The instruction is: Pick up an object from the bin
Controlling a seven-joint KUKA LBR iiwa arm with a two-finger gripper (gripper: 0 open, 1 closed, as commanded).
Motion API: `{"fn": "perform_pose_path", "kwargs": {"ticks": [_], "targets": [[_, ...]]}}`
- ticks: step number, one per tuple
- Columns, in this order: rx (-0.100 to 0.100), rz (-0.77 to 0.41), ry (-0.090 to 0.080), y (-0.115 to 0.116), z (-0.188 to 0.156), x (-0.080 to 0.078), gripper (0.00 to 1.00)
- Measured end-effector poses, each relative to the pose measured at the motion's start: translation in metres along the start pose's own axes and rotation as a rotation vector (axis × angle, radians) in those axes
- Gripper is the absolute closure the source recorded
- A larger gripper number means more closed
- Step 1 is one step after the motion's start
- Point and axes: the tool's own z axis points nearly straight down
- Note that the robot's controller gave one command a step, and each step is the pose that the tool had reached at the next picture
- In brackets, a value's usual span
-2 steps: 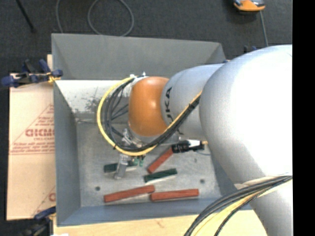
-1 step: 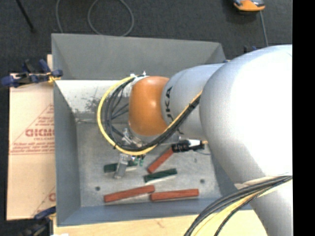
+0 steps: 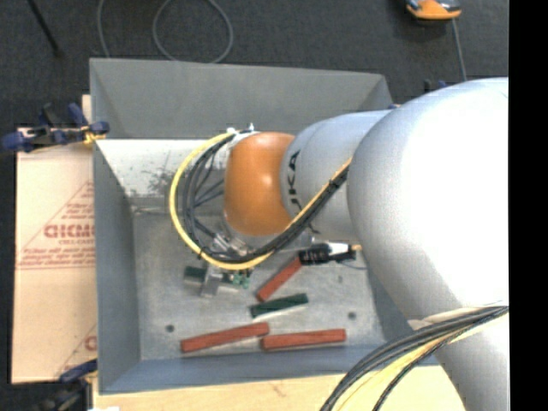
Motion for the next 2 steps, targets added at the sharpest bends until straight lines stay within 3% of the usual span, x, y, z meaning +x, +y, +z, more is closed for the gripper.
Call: {"fn": "perform_pose_path", "kwargs": {"ticks": [2], "targets": [[-0.001,0.004,-0.003,-0.001,-0.070,-0.004,1.00]]}}
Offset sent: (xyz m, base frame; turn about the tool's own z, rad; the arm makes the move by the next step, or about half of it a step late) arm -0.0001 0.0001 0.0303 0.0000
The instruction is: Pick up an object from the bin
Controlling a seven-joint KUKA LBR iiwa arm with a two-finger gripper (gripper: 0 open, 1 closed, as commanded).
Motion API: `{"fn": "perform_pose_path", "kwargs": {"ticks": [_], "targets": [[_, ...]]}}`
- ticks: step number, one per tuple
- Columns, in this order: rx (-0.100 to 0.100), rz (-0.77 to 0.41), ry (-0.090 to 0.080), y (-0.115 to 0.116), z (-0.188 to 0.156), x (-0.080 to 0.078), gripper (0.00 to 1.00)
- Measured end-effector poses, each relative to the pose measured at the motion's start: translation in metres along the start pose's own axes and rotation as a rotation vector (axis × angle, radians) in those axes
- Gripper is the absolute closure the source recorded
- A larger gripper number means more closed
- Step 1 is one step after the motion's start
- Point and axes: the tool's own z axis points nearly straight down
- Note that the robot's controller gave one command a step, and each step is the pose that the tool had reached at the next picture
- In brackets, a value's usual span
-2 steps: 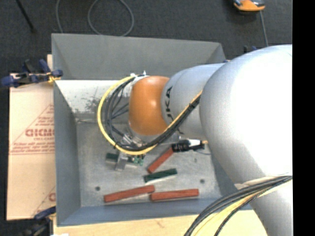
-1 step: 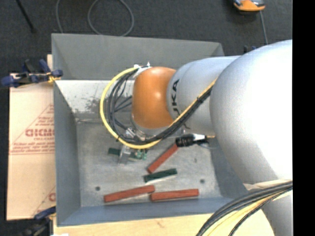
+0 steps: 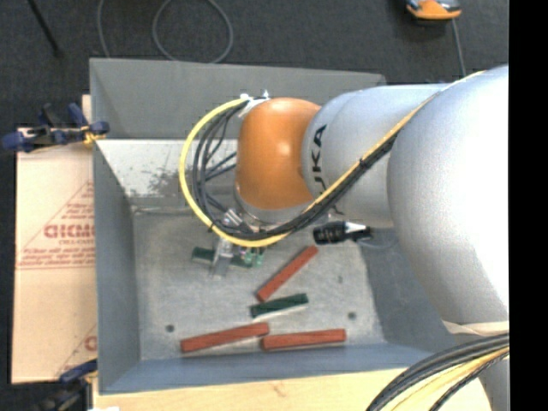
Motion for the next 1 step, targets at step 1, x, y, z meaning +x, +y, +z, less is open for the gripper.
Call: {"fn": "perform_pose_path", "kwargs": {"ticks": [1], "targets": [[0.001,0.001,0.002,-0.0002,-0.0042,-0.0016,1.00]]}}
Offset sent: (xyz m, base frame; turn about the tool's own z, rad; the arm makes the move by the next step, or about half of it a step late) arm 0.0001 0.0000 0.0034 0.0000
